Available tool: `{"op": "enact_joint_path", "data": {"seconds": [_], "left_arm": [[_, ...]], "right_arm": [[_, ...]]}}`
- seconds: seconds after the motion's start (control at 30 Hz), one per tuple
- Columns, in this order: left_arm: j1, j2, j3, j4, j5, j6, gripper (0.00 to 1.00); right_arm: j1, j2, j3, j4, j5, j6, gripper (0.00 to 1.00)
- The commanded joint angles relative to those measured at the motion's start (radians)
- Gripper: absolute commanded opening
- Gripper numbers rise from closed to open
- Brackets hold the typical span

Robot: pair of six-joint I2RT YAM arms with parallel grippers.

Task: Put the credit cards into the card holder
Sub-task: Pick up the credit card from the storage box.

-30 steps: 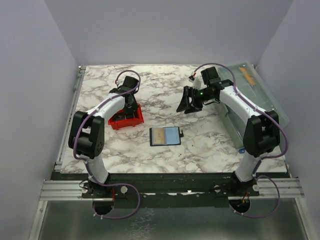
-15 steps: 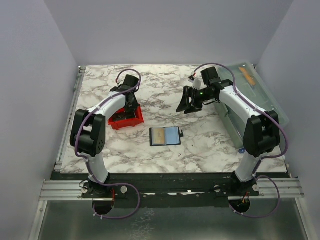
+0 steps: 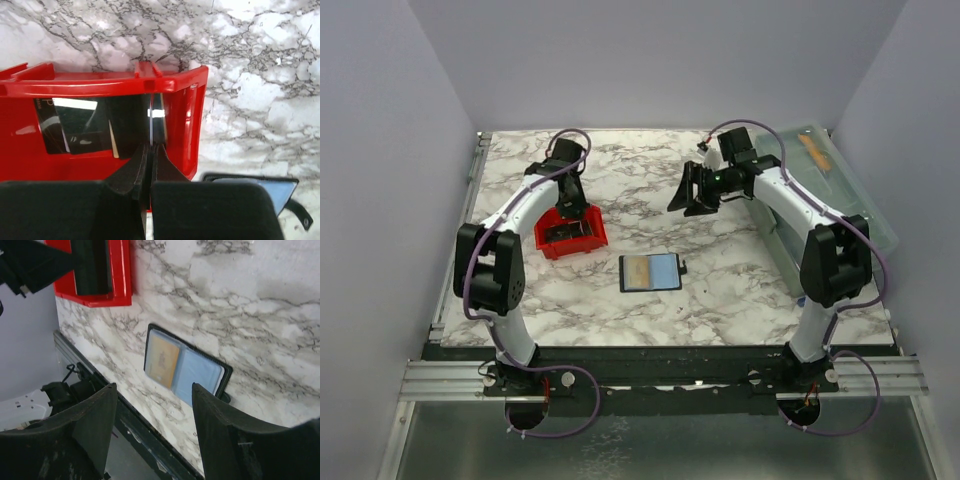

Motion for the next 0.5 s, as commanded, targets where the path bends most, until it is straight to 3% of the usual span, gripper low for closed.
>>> {"op": "enact_joint_path", "data": {"seconds": [0.0, 0.23, 0.47], "left_arm": [[0.084, -0.112, -0.034, -0.031, 0.184, 0.103, 0.00], [0.156, -0.306, -0.192, 0.093, 0.346, 0.209, 0.00], [0.259, -0.410, -0.255, 0.166, 0.534, 0.137, 0.00]], "right_arm": [[0.052, 0.095, 0.059, 0.154, 0.039, 0.122, 0.66], [0.188, 0.267, 0.211, 0.399, -0.023, 0.184, 0.73], [0.253, 0.353, 0.278, 0.607, -0.093, 0.305, 0.72]]}}
